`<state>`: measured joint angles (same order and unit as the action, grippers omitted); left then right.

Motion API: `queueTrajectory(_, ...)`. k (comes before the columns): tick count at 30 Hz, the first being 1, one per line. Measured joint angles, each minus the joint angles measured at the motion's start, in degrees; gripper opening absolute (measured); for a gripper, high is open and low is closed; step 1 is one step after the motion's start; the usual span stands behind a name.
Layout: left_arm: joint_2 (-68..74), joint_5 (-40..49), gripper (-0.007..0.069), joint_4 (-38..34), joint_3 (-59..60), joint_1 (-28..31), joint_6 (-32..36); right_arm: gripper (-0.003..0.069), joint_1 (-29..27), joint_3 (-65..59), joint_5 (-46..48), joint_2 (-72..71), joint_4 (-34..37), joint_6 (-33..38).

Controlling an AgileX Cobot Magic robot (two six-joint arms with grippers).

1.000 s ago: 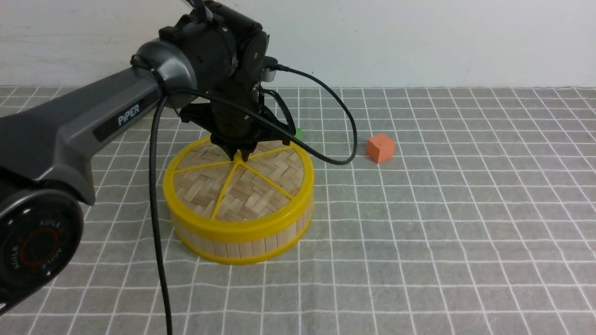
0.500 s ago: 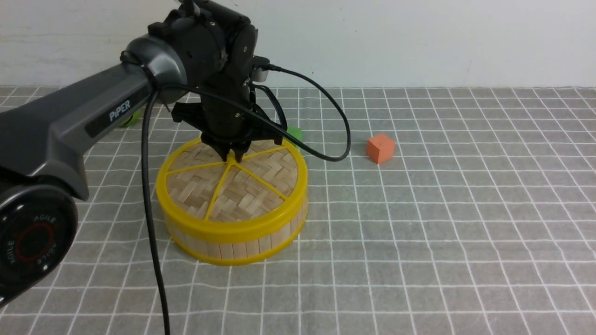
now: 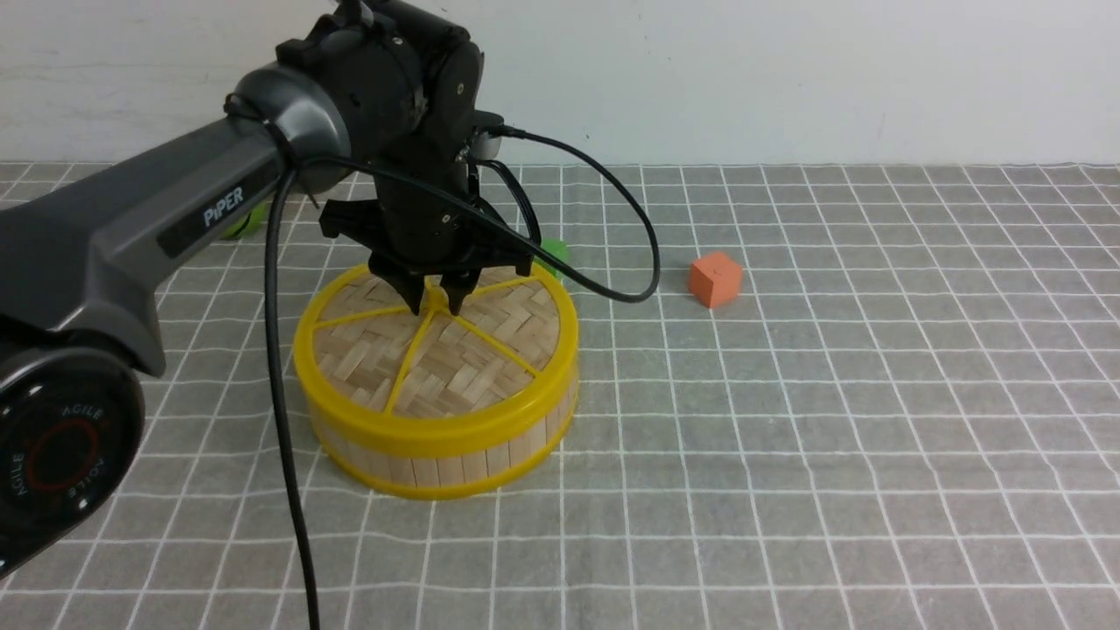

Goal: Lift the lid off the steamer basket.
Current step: Use the left arm to lift the lid of the steamer, then use the left arm to place the steamer lid on the table

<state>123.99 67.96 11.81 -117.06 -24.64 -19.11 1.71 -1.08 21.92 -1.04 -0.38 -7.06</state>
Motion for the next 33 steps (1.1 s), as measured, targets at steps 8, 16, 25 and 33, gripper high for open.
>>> queueTrajectory(8, 0.0, -0.3, 0.0109, 0.1, 0.0, 0.0, -0.2, 0.022, 0.0, 0.0, 0.0, 0.0, 0.0, 0.0)
queueTrajectory(16, -2.0, -0.5, 0.0109, -0.3, -0.1, 0.0, -0.1, 0.0223, 0.0, 0.0, 0.0, 0.0, 0.0, 0.0)
queueTrajectory(25, -12.0, -2.5, 0.0109, -0.9, -2.3, 0.0, 0.3, 0.0234, 0.0, 0.0, 0.0, 0.0, -0.1, 0.0)
queueTrajectory(33, -15.3, -2.4, 0.0109, -11.0, -2.3, -1.4, 6.4, 0.0238, 0.0, 0.0, 0.0, 0.0, -0.1, 0.0)
